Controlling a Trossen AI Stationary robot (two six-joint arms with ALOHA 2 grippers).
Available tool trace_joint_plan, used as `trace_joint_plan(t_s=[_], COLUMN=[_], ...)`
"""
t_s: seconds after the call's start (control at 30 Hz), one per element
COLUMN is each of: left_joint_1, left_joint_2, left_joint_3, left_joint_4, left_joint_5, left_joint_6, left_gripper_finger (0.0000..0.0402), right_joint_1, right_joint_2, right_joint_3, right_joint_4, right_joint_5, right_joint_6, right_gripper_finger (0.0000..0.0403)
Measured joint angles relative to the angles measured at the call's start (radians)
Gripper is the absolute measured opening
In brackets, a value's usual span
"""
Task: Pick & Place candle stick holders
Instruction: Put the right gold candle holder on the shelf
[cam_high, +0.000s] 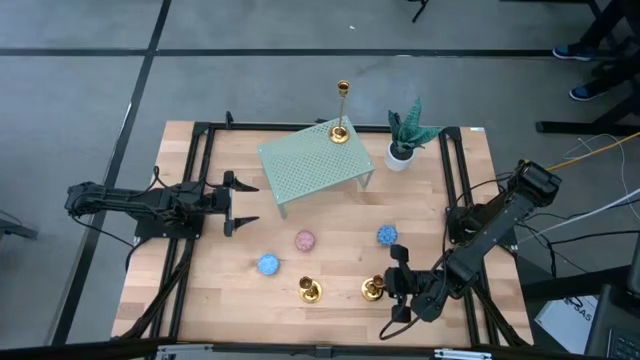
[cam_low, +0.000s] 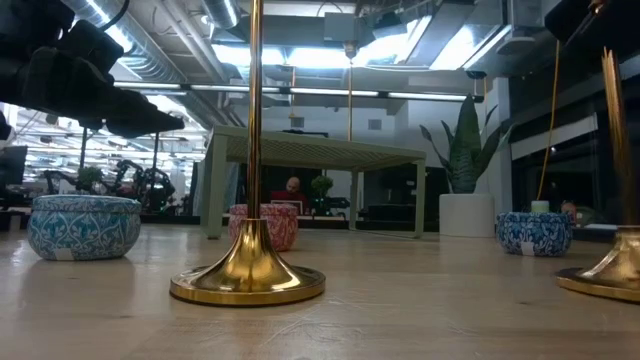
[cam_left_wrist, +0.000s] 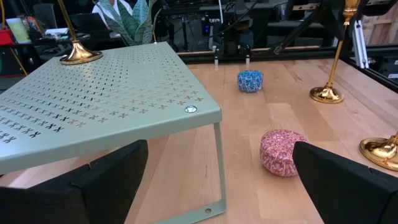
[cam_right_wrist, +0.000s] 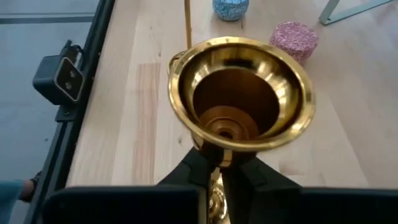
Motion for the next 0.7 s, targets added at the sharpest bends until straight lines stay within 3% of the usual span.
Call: trace_joint_plan(t_s=[0.33,0.7], left_joint_1=[0.000,0.000], left_joint_2=[0.000,0.000], left_joint_3=[0.000,0.000], left_joint_4=[0.000,0.000], left_joint_5=[0.000,0.000], left_joint_6=[0.000,0.000], left_gripper_finger=[0.0400,0.0400], right_joint_1=[0.000,-0.012], right_joint_2=[-0.032,-0.279], right_joint_3=[0.001,0.000], right_joint_4=[-0.004,0.001], right_joint_5=[-0.102,-0.062], right_joint_6=[-0.022,-0.109], right_gripper_finger=[0.0020,0.0020])
